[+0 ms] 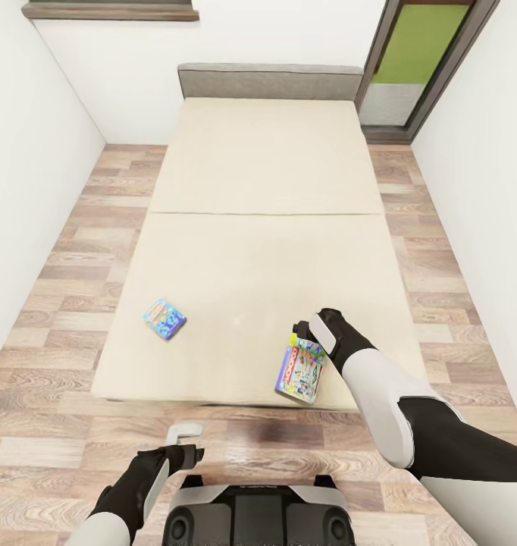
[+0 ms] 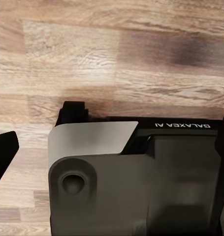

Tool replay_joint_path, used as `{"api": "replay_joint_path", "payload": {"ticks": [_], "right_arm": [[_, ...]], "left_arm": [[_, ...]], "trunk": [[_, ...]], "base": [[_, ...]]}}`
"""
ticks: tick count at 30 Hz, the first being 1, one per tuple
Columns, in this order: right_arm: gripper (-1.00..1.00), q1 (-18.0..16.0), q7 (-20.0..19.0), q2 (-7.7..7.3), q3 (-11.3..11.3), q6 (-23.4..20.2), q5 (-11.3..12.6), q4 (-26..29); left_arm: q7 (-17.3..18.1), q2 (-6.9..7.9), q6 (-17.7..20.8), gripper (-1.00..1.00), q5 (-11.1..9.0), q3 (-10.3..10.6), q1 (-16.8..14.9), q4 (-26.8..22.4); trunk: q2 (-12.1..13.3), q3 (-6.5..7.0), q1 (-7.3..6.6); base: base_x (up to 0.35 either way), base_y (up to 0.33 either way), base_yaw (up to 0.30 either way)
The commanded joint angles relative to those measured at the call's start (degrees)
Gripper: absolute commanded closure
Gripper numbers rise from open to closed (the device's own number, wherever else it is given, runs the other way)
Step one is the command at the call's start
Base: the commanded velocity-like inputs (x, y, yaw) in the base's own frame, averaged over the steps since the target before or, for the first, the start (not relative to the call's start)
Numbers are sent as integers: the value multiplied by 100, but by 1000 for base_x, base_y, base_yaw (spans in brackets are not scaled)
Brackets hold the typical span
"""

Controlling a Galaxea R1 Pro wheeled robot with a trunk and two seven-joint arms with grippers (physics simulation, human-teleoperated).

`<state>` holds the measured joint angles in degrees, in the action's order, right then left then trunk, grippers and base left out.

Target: Put all the toys in the child's room - the three board games (two on the bed and one on the table), the two jigsaw puzzles on the table, and the tennis ball on the table - inside the toy box on the table in the child's room.

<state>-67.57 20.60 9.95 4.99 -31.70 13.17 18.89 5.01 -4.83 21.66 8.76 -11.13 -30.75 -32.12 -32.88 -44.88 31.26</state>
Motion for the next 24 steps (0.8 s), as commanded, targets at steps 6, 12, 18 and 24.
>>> {"api": "replay_joint_path", "payload": {"ticks": [6,12,18,24], "right_arm": [[-100,-1,41,5,28,-4,38,10],[-100,-1,41,5,32,-3,42,10],[-100,-1,48,5,31,-2,45,16],[-100,-1,49,5,36,-2,46,18]], "left_arm": [[53,-15,31,-100,58,-47,-1,-13],[53,-21,31,-100,59,-47,-1,-13],[53,-26,31,-100,60,-47,-1,-14],[53,-26,31,-100,57,-47,-1,-13]], "trunk": [[-7,-61,2],[-7,-117,2],[-7,-173,2],[-7,-229,2]], "base": [[0,0,0],[0,0,0],[0,0,0],[0,0,0]]}}
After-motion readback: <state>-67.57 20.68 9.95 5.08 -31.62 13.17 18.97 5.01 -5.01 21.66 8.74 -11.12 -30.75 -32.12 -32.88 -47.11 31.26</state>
